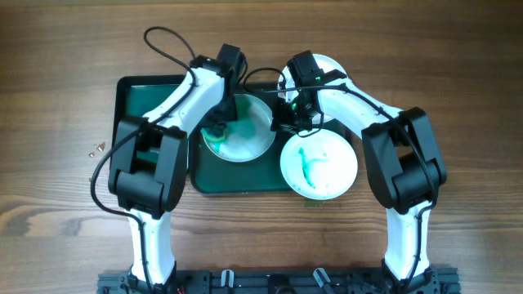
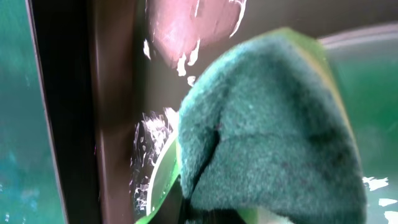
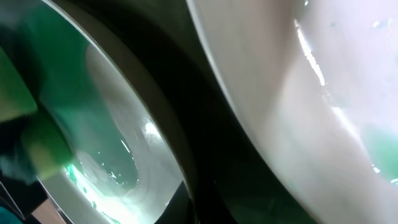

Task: Clean dirty plates on tray and stack at the side
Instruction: 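Scrub the left plate with the sponge while right gripper holds it, then lift the scrubbed plate with the right gripper and carry it right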

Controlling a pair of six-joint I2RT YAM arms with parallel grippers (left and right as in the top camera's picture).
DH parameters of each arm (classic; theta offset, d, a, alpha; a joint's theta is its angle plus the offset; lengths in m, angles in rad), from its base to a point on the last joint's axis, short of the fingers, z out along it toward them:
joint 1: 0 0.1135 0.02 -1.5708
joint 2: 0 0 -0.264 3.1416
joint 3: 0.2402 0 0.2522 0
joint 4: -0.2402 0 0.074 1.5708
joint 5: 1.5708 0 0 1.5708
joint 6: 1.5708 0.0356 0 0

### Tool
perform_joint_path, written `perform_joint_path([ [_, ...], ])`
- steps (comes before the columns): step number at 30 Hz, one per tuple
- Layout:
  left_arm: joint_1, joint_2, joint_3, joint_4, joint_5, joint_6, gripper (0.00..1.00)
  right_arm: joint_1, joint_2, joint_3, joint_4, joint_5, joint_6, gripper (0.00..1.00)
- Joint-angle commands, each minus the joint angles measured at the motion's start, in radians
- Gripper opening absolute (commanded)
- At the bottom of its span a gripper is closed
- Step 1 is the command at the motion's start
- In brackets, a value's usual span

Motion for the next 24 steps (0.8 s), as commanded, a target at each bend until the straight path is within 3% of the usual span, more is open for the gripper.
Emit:
perform_joint_path([
  [1,0.061,-0.059,0.095,-0.1,0.179,0.087,0.04,-0.009,0.032,-0.007,-0.009,0.031,-0.007,0.05],
  [6,0.119,-0.174,0.208,-0.146,0.334,0.148,0.04,-0.009,0.032,-0.006,-0.013,0.016,-0.022,0.04],
  [11,0.175,-0.259,0.214,-0.132,0.333,0.148,0.04,0.004,-0.019,-0.006,-0.023,0.055,-0.04,0.04],
  [16,0.193,-0.265,0.214,-0.135,0.333,0.148,0.04,0.07,-0.131,-0.006,-0.041,0.299,-0.047,0.04],
  [24,0.192,-0.265,0.214,-0.113,0.333,0.148,0.04,0.292,-0.296,-0.005,-0.128,0.895,-0.032,0.04],
])
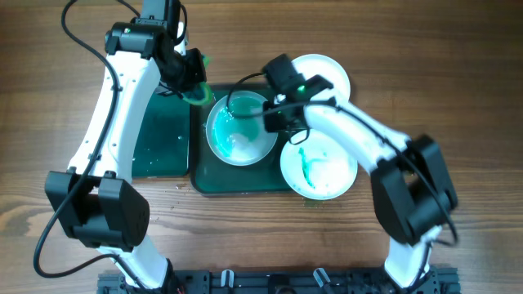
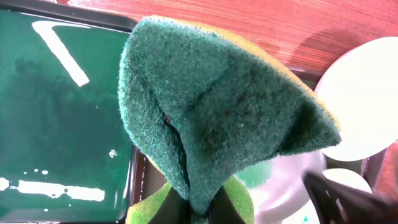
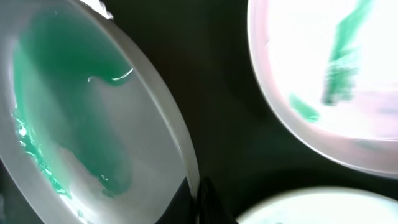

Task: Clean dirty plates on tray and stack at the side
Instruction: 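Lift the scrubbed plate with the right gripper and carry it right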

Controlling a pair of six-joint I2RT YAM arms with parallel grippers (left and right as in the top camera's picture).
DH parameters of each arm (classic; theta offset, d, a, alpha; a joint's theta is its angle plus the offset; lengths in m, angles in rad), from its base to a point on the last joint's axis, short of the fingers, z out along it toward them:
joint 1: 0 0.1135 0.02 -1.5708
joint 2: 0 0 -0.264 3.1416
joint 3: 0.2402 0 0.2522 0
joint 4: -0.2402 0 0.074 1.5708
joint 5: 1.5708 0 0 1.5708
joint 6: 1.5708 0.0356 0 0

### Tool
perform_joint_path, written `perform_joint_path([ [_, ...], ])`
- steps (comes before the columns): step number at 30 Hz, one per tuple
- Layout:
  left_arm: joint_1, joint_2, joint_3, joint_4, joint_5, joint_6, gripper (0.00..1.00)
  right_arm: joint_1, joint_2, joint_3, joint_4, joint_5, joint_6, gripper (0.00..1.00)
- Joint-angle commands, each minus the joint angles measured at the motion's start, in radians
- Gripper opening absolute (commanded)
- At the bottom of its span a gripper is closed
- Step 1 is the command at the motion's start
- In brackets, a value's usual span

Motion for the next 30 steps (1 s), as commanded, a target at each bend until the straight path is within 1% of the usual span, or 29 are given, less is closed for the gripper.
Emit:
perform_joint_path([
  [1,0.001,0.0,0.006,0.014,0.023,0.021,0.04,0.12,-0.088,0.0,-0.043,0.424,0.003,0.04],
  [4,0.001,0.0,0.006,0.025,0.023,0.021,0.04,0.2,-0.106,0.0,-0.086,0.614,0.034,0.04],
  [5,0.001,0.0,0.006,0.034,0.023,0.021,0.04,0.24,-0.111,0.0,-0.111,0.705,0.042,0.04],
  [11,0.001,0.0,0.006,0.054,0.023,0.021,0.04,0.344,-0.118,0.003,-0.191,0.966,0.059,0.04],
  [15,0.001,0.0,0.006,0.058,0.023,0.021,0.04,0.402,-0.132,0.003,-0.206,1.136,0.061,0.04],
  [22,0.001,0.0,0.006,0.058,0.023,0.021,0.04,0.48,-0.166,0.003,-0.206,1.285,0.057,0.04],
  [30,0.001,0.0,0.006,0.061,0.023,0.021,0.04,0.489,-0.168,0.003,-0.197,1.297,0.057,0.04],
])
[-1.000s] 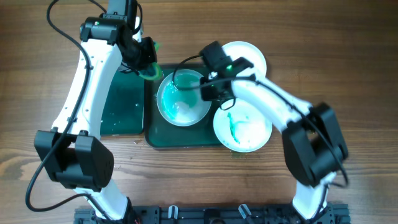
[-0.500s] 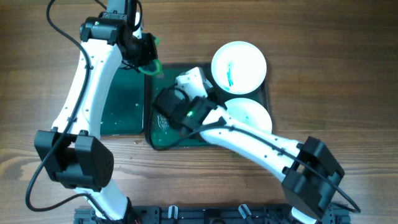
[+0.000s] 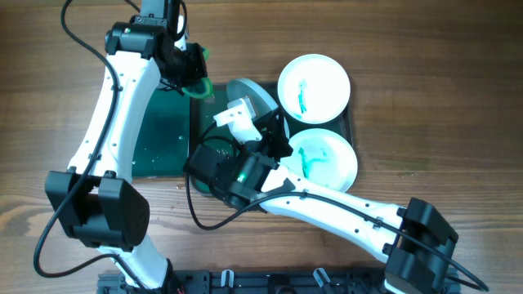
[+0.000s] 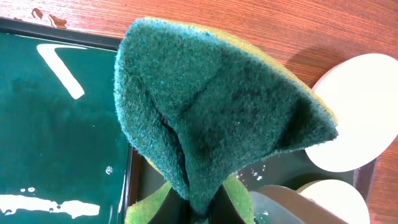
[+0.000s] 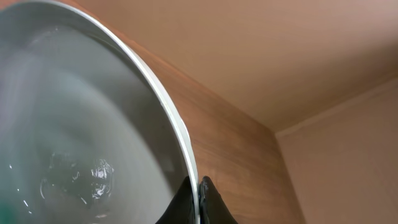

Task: Clean dirty plates on tray and stack at the side
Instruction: 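Lift the scrubbed plate with the right gripper and carry it right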

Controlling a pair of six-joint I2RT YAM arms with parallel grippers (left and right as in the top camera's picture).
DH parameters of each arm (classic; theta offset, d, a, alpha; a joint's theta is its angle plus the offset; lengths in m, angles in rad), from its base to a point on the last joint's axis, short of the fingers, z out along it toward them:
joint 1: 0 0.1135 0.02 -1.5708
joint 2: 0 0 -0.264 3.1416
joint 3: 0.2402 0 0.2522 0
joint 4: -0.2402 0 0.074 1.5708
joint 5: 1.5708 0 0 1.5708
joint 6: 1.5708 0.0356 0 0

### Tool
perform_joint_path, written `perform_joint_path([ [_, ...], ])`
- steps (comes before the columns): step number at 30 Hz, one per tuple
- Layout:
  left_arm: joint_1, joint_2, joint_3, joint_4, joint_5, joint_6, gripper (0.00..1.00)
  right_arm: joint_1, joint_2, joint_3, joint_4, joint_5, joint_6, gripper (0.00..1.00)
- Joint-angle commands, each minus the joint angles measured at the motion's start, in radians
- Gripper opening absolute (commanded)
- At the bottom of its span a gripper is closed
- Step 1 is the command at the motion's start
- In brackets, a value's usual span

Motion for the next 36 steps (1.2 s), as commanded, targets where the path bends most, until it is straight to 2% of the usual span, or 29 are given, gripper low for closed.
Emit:
perform_joint_path([
  [1,0.001,0.0,0.006,0.006,0.019,0.021,0.04,0.0,-0.026,0.003,0.005,0.048,0.015,0.04],
  [8,0.001,0.0,0.006,0.006,0.019,0.021,0.04,-0.06,-0.026,0.003,0.005,-0.271,0.095,0.04],
  [14,0.001,0.0,0.006,0.001,0.019,0.021,0.04,-0.233,-0.074,0.003,0.034,-0.727,0.111,0.04],
  [19,0.001,0.0,0.006,-0.005,0.019,0.02,0.04,-0.513,-0.145,0.003,0.087,-1.152,-0.023,0.04],
  [25,0.001,0.0,0.005,-0.006,0.019,0.02,0.04,-0.983,-0.185,0.003,0.068,-1.632,-0.098,0.04],
  [28,0.001,0.0,0.005,-0.005,0.019,0.02,0.04,-1.175,-0.185,0.003,0.039,-1.674,-0.127,0.04],
  [31,0.001,0.0,0.005,-0.005,0.019,0.02,0.04,-1.326,-0.185,0.0,0.0,-1.61,-0.152,0.04],
  [36,0.001,0.0,0.005,-0.005,0.019,0.02,0.04,-1.456,-0.185,-0.05,-0.032,-1.428,-0.157,0.04],
])
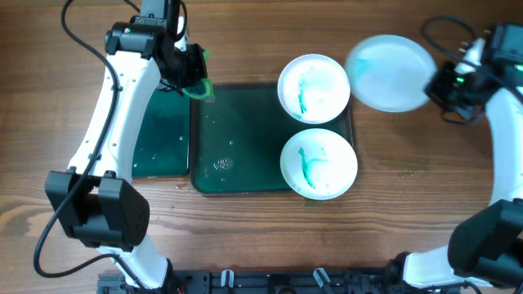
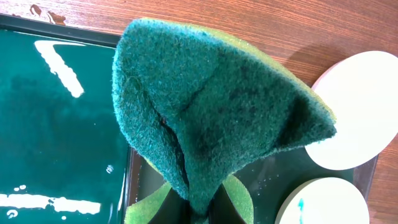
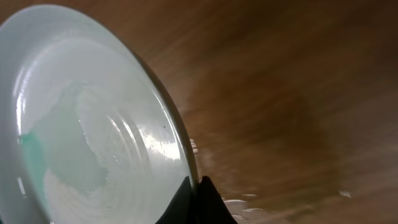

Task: Clean dirty plates on tray and stack at the side
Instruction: 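Lift the scrubbed plate with the right gripper and carry it right, then set the plate down on the table right of the tray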

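Note:
My left gripper point(image 1: 194, 77) is shut on a folded green sponge point(image 2: 217, 118) and hangs over the far edge of the dark green tray point(image 1: 245, 122). Two white plates smeared with green stand on the tray's right side, one at the back point(image 1: 315, 88) and one at the front point(image 1: 319, 163). My right gripper point(image 3: 196, 186) is shut on the rim of a third plate point(image 3: 93, 124), wet and faintly green. It holds that plate point(image 1: 391, 72) above the bare wood to the right of the tray.
The tray's left part point(image 1: 159, 131) shines with water, and a small wet patch point(image 1: 222, 163) lies in the middle part. Wooden table point(image 1: 425, 204) surrounds the tray. Black cables trail from both arms at the far edge.
My right gripper, which held the plate tipped up over the middle of the tray, now holds it over the table to the right of the tray. The left arm has not moved.
First the sponge was on the plate in the tray while my right gripper held the plate's rim. Then the sponge was up at the tray's far edge, the plate still flat. Later the plate stood tipped up, and now it is off the tray at the right.

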Controlling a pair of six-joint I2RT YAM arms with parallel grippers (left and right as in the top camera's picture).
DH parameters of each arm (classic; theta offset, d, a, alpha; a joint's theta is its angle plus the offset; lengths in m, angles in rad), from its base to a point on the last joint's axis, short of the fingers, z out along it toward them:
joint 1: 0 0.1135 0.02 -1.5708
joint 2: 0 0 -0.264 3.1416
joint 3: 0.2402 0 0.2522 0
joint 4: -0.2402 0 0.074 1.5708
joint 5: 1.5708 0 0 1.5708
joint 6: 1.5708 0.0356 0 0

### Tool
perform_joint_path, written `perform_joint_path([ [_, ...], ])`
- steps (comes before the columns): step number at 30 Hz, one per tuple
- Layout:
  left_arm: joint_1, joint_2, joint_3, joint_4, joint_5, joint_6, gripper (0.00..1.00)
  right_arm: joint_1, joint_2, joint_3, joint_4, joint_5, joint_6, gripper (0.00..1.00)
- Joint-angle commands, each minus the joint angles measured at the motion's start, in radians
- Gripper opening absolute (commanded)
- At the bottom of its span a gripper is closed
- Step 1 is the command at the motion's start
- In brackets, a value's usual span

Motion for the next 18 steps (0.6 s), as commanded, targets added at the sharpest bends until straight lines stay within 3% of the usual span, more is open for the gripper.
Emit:
perform_joint_path([
  [1,0.001,0.0,0.005,0.002,0.016,0.02,0.04,-0.058,-0.027,-0.069,0.006,0.111,-0.03,0.04],
  [12,0.001,0.0,0.005,0.003,0.016,0.02,0.04,-0.087,-0.026,-0.458,0.356,0.162,0.029,0.04],
  [18,0.001,0.0,0.005,0.002,0.016,0.02,0.04,-0.087,-0.026,-0.531,0.479,0.235,0.04,0.04],
])
